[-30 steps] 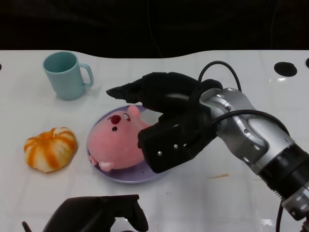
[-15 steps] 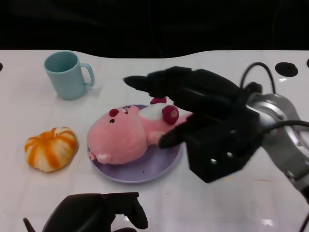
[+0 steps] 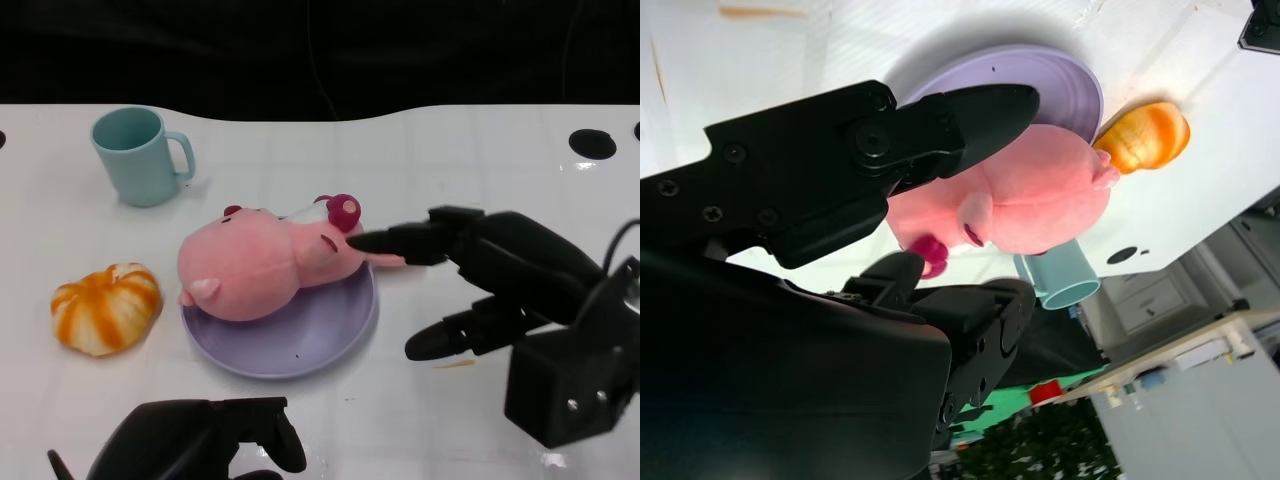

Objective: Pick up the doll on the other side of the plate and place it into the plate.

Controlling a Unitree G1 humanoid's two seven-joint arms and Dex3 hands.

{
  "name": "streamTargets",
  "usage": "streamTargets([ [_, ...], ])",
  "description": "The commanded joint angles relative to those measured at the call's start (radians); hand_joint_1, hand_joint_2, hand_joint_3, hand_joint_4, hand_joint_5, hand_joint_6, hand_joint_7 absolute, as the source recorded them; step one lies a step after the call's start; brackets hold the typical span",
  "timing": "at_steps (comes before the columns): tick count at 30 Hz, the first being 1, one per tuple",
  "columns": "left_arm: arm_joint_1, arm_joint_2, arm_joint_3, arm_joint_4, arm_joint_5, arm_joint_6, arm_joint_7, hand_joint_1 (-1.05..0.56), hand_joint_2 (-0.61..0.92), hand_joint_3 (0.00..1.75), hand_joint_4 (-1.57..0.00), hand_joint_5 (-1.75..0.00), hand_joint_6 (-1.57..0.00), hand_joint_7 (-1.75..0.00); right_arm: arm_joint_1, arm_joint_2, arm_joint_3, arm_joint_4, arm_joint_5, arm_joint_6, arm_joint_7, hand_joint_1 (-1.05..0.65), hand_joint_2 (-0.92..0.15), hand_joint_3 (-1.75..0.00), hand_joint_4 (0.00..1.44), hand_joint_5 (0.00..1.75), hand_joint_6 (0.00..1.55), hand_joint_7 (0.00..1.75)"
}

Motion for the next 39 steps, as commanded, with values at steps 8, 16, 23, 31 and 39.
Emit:
streamTargets([
  [8,0.002,0.010,0.014,-0.003,-0.013,0.000,-0.003,-0.28,0.92,0.33,-0.65,-1.63,-0.72,-0.96,0.197,-0.009,-0.127,-0.112,0.144,0.029,-0.026,-0.19,-0.90,-0.01,0.70,1.12,0.91,0.38],
  [16,-0.001,0.017,0.024,0.004,-0.027,-0.009,-0.001,-0.28,0.92,0.33,-0.65,-1.62,-0.72,-0.97,0.327,-0.046,-0.177,-0.272,0.245,0.155,0.048,-0.06,-0.82,-0.35,0.79,1.49,0.88,0.85],
  [23,0.011,0.033,0.042,0.005,-0.043,-0.017,-0.003,-0.29,0.92,0.35,-0.64,-1.59,-0.71,-0.96,0.368,-0.050,-0.184,-0.258,0.258,0.144,0.059,0.02,-0.42,-1.22,0.85,1.62,0.88,1.06],
  [31,0.021,0.048,0.066,0.005,-0.065,-0.021,-0.012,-0.30,0.92,0.38,-0.63,-1.60,-0.71,-0.95,0.345,-0.044,-0.165,-0.186,0.245,0.121,0.058,0.01,-0.32,-1.39,0.90,1.74,0.82,1.39],
  [39,0.024,0.056,0.068,0.004,-0.073,-0.024,-0.011,-0.30,0.92,0.38,-0.62,-1.60,-0.71,-0.94,0.326,-0.060,-0.149,-0.149,0.223,0.116,0.073,-0.04,-0.32,-1.39,0.90,1.75,0.77,1.54],
])
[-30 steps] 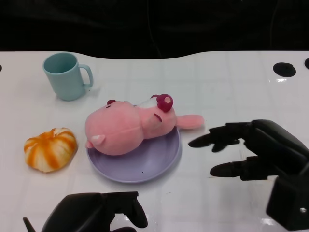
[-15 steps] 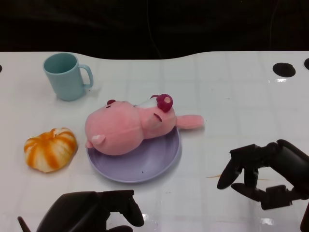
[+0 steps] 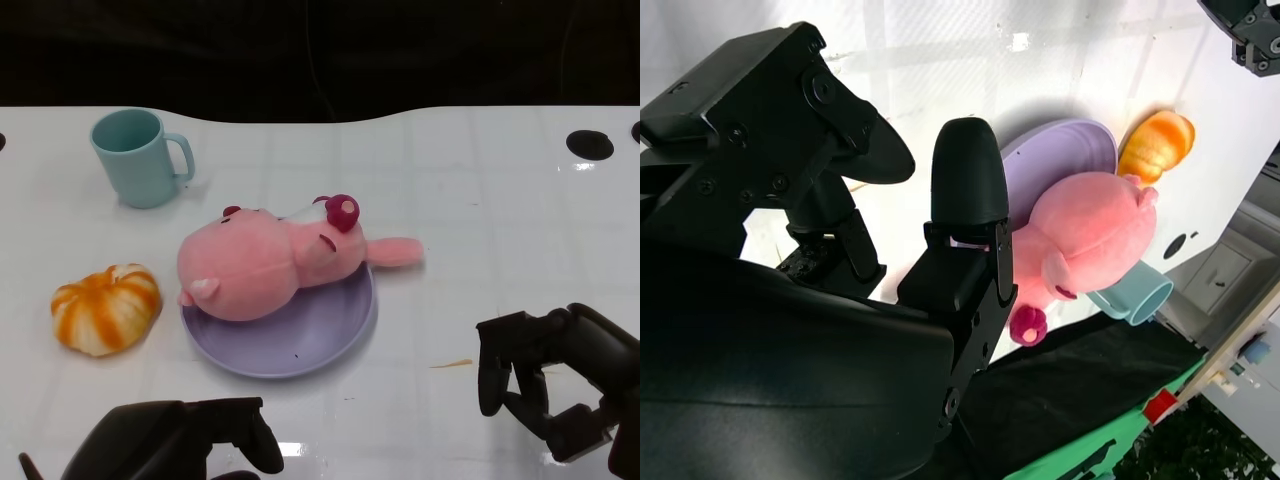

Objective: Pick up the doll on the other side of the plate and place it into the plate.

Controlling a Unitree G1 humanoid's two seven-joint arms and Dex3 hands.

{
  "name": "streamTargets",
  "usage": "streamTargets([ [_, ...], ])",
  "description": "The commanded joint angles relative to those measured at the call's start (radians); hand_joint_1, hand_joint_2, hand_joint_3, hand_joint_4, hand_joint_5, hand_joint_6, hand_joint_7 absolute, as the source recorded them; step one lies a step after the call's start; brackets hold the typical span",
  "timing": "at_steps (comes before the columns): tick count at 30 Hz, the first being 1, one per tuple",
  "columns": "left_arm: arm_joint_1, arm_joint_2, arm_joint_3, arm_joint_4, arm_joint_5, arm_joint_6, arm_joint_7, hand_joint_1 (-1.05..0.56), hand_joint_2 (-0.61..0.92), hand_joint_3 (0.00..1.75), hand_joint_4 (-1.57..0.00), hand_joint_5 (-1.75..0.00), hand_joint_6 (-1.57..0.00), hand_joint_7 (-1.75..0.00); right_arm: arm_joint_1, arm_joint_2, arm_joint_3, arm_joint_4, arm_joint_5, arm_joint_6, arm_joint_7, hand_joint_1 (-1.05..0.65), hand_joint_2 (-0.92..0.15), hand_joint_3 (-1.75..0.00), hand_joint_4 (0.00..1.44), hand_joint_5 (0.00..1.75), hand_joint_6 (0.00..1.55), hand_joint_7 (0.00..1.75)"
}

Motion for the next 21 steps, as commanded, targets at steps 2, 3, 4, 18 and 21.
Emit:
streamTargets([
  [2,0.002,0.012,0.004,-0.002,0.004,0.001,-0.007,-0.30,0.92,0.39,-0.61,-1.64,-0.70,-0.96,-0.017,-0.030,0.001,0.009,-0.011,0.004,0.017,-0.04,-0.32,-1.39,0.89,1.75,0.78,1.54],
  [3,0.002,0.013,0.004,-0.002,0.005,0.002,-0.007,-0.30,0.92,0.39,-0.60,-1.65,-0.70,-0.98,-0.019,-0.031,0.003,0.009,-0.013,0.008,0.020,-0.05,-0.32,-1.40,0.88,1.75,0.78,1.54],
  [4,0.001,0.013,0.004,-0.002,0.004,0.003,-0.009,-0.30,0.92,0.38,-0.60,-1.65,-0.69,-0.98,-0.021,-0.031,0.004,0.011,-0.015,0.010,0.023,-0.05,-0.32,-1.39,0.88,1.75,0.78,1.54],
  [18,-0.001,0.018,0.006,-0.003,-0.004,-0.005,-0.011,-0.28,0.92,0.38,-0.62,-1.62,-0.71,-0.92,-0.027,-0.046,0.016,-0.014,-0.051,0.032,0.036,-0.07,-0.31,-1.41,0.92,1.75,0.81,1.53],
  [21,-0.002,0.020,0.007,-0.002,-0.004,-0.006,-0.012,-0.28,0.92,0.38,-0.62,-1.60,-0.73,-0.90,-0.028,-0.047,0.016,-0.014,-0.050,0.031,0.039,-0.06,-0.31,-1.41,0.92,1.75,0.81,1.53],
])
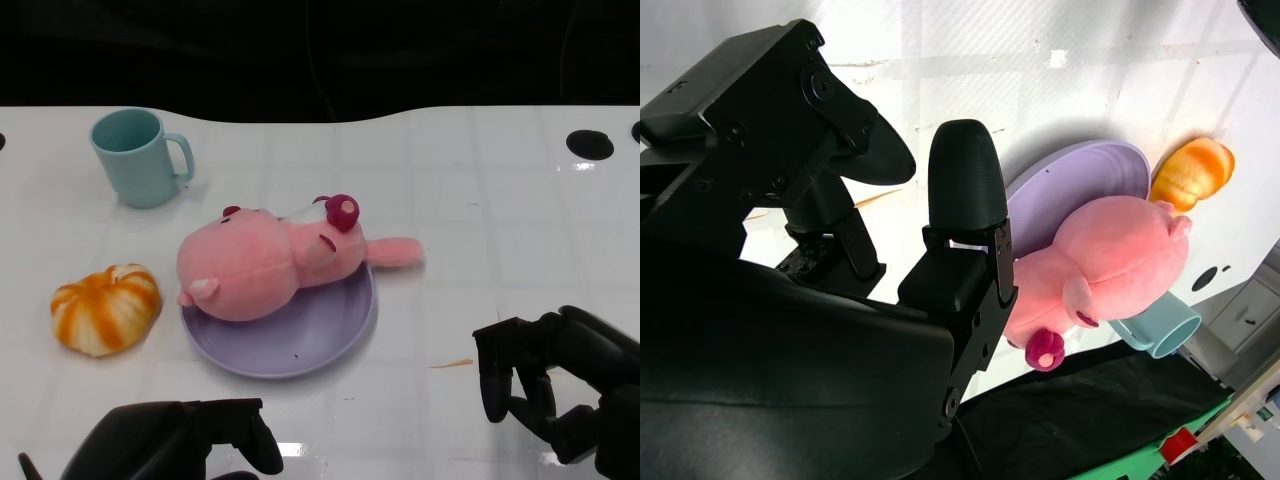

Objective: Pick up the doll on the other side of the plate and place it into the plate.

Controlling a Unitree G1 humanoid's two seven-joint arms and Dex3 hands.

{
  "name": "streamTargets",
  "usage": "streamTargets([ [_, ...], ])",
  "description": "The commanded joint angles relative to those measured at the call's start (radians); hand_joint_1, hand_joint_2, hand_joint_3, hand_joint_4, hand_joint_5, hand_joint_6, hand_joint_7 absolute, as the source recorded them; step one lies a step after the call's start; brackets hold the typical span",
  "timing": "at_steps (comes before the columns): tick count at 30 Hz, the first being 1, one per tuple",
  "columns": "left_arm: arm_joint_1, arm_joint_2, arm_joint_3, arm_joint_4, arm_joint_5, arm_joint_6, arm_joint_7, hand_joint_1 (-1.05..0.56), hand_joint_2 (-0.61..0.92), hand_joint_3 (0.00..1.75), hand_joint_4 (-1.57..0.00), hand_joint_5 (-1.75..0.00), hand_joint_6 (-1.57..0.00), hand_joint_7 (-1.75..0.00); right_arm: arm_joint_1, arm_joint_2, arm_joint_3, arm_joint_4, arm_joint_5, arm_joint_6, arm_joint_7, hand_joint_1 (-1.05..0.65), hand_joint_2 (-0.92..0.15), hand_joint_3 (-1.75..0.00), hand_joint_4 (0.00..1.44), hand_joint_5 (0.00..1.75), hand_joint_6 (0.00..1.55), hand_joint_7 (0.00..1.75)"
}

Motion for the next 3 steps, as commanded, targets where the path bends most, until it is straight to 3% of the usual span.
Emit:
streamTargets([
  [1,-0.003,0.015,0.006,-0.001,-0.002,-0.006,-0.009,-0.29,0.92,0.38,-0.62,-1.60,-0.74,-0.91,-0.006,-0.018,0.002,-0.007,0.001,0.005,0.008,-0.05,-0.31,-1.41,0.92,1.75,0.81,1.53],
  [3,-0.004,0.016,0.006,0.005,-0.003,-0.012,-0.005,-0.30,0.92,0.40,-0.61,-1.60,-0.73,-0.94,-0.007,-0.017,0.001,0.000,0.003,0.000,0.007,-0.05,-0.31,-1.41,0.92,1.75,0.80,1.54],
])
